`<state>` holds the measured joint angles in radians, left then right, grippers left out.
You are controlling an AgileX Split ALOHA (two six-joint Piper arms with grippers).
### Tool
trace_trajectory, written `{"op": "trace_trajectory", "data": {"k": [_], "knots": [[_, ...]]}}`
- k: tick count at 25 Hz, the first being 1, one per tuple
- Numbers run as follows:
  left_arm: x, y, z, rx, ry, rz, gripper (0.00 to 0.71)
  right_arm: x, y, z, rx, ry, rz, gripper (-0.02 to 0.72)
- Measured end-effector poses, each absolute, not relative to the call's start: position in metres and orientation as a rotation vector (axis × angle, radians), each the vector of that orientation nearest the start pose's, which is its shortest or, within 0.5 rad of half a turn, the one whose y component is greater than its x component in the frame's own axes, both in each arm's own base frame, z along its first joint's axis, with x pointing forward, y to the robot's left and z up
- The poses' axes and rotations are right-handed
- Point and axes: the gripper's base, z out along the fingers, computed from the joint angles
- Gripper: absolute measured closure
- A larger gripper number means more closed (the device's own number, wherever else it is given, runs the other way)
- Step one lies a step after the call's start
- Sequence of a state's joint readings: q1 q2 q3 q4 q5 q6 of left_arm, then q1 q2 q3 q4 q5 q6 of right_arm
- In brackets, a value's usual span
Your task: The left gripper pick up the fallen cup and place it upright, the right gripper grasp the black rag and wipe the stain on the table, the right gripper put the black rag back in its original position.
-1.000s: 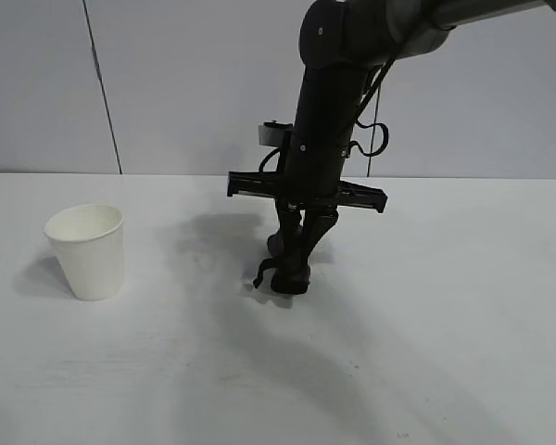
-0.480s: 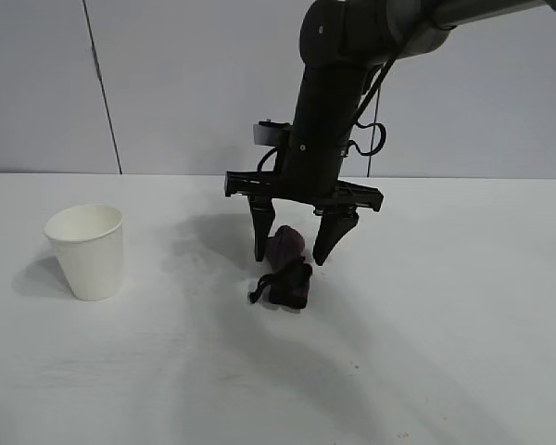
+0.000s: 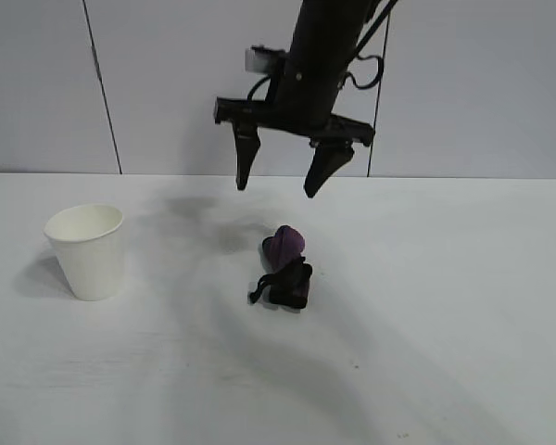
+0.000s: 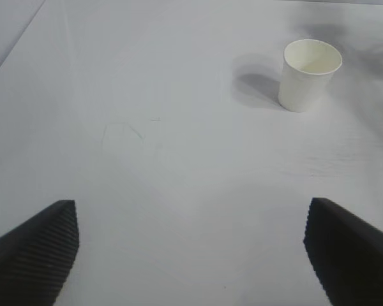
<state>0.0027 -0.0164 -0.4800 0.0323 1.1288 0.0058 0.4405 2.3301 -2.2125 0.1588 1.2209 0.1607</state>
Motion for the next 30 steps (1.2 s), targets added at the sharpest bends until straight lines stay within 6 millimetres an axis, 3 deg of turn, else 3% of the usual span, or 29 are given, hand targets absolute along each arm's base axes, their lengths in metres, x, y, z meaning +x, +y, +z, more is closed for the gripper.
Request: {"op": "trace_trajectory", "data": {"k": [9, 17, 23, 30], "knots": [[-0.008, 0.003, 0.266, 0.001, 2.116, 0.044, 0.022, 0.415, 0.212, 0.336, -0.370, 2.636, 0.417, 0.127], [-0.008, 0.003, 0.266, 0.001, 2.116, 0.044, 0.022, 0.339, 0.205, 0.446, -0.476, 2.377, 0.468, 0.127], [-0.008, 0.003, 0.266, 0.001, 2.116, 0.044, 0.022, 0.276, 0.200, 0.502, -0.555, 2.207, 0.468, 0.127], [-0.008, 0.003, 0.266, 0.001, 2.116, 0.044, 0.022, 0.223, 0.180, 0.544, -0.583, 2.060, 0.481, 0.135]]}}
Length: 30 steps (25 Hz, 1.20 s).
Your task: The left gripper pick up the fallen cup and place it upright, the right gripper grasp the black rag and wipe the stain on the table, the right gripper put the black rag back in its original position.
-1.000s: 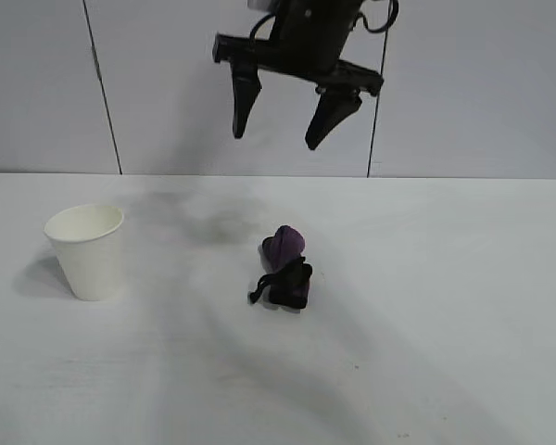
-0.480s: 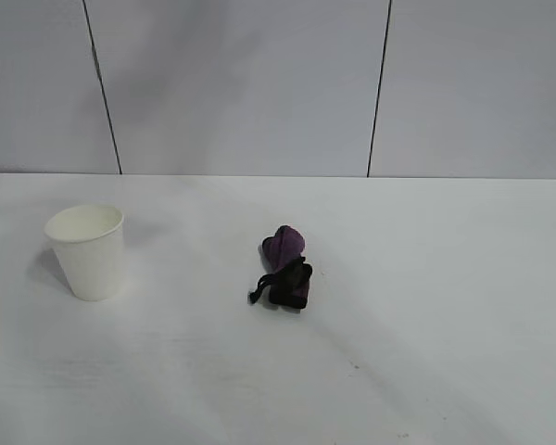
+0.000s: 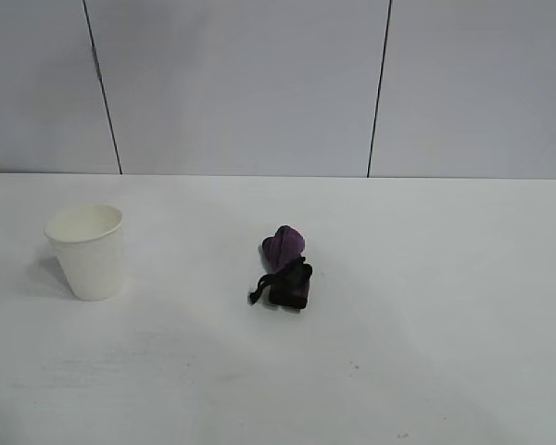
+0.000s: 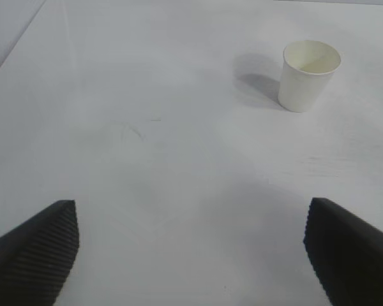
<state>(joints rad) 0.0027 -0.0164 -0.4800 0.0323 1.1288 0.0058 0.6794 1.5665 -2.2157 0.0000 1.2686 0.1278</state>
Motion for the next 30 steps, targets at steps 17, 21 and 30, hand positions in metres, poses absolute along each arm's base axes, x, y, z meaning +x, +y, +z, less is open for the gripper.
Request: {"op": "trace_trajectory", "data": {"k": [17, 21, 30], "knots": [[-0.008, 0.003, 0.266, 0.001, 2.116, 0.044, 0.022, 0.127, 0.089, 0.605, -0.468, 1.789, 0.444, 0.135], [-0.008, 0.003, 0.266, 0.001, 2.116, 0.044, 0.022, 0.110, 0.056, 0.592, -0.372, 1.822, 0.319, 0.135], [-0.008, 0.003, 0.266, 0.001, 2.116, 0.044, 0.022, 0.044, -0.005, 0.520, -0.112, 1.926, 0.037, 0.135]]}}
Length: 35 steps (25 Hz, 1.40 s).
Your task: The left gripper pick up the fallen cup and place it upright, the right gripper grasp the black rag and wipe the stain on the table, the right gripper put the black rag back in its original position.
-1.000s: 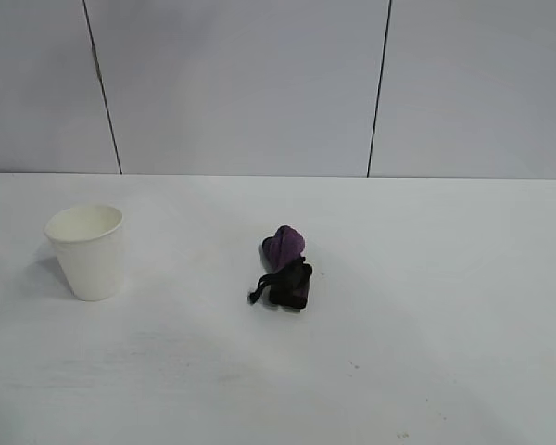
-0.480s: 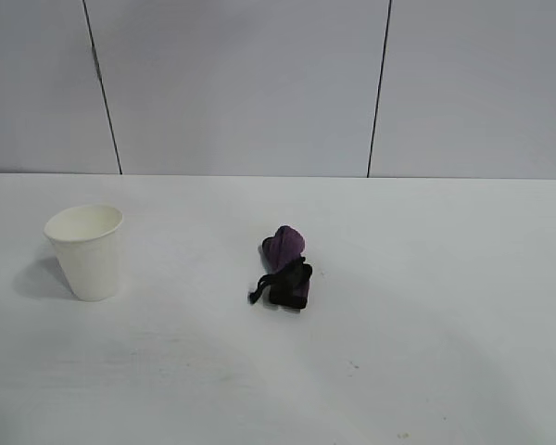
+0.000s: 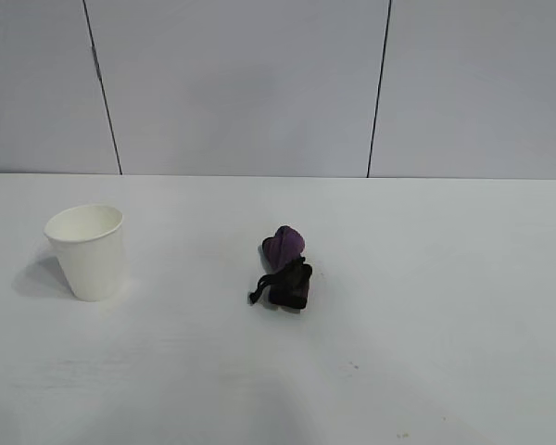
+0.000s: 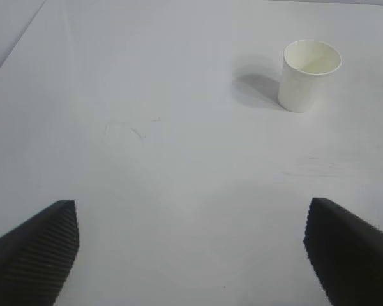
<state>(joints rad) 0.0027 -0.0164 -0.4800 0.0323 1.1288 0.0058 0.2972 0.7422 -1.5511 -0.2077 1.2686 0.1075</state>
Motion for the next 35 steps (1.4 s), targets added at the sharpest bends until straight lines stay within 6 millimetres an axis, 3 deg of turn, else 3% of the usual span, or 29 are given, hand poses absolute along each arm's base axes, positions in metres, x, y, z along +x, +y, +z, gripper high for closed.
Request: {"op": "trace_trajectory", "data": {"k": [9, 14, 19, 25, 30, 35], "knots": [[-0.008, 0.003, 0.266, 0.001, 2.116, 0.044, 0.022, -0.021, -0.026, 0.448, -0.057, 1.908, 0.027, 0.135], [-0.008, 0.003, 0.266, 0.001, 2.116, 0.044, 0.022, -0.038, -0.032, 0.400, -0.031, 1.922, 0.029, 0.135], [-0.008, 0.003, 0.266, 0.001, 2.116, 0.044, 0.022, -0.037, -0.031, 0.351, 0.007, 1.961, 0.052, 0.135], [-0.008, 0.003, 0.266, 0.001, 2.116, 0.044, 0.022, -0.021, -0.026, 0.299, 0.025, 2.003, 0.070, 0.135], [-0.008, 0.003, 0.266, 0.001, 2.116, 0.044, 0.022, -0.009, -0.019, 0.275, 0.099, 2.065, 0.019, 0.135], [-0.008, 0.003, 0.266, 0.001, 2.116, 0.044, 0.022, -0.007, -0.016, 0.272, 0.234, 2.041, -0.050, 0.135]]}}
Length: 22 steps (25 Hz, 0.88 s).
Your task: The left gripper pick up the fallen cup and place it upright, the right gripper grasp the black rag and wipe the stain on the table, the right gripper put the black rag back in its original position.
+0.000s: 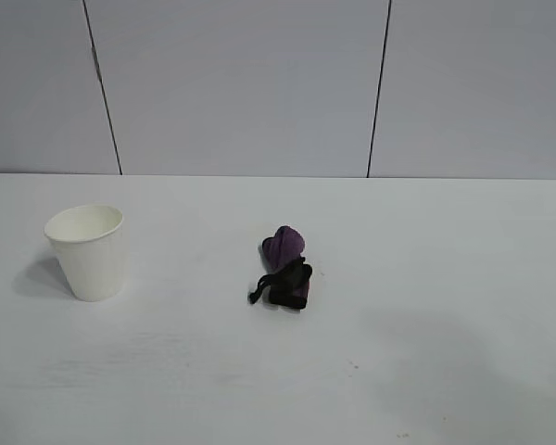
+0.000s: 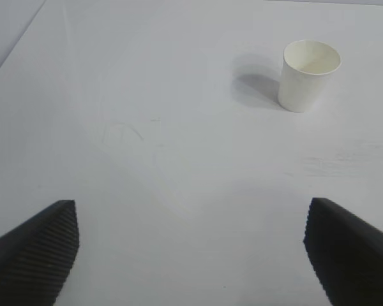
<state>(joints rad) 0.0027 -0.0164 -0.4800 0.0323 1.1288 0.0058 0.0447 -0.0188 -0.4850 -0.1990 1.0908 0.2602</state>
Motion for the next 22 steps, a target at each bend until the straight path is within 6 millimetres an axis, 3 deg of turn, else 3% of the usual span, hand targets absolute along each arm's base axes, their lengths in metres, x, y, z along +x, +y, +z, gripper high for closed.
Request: {"op": "trace_trajectory", "data": {"k": [5, 22], "knots": [[-0.0081, 0.0026, 0.2663, 0.001, 2.116, 0.044, 0.022, -0.0081, -0.0152, 0.2701, 0.327, 2.033, -0.145, 0.135], [-0.0081, 0.0026, 0.2663, 0.001, 2.116, 0.044, 0.022, -0.0075, -0.0151, 0.2680, 0.321, 2.043, -0.157, 0.135]]}}
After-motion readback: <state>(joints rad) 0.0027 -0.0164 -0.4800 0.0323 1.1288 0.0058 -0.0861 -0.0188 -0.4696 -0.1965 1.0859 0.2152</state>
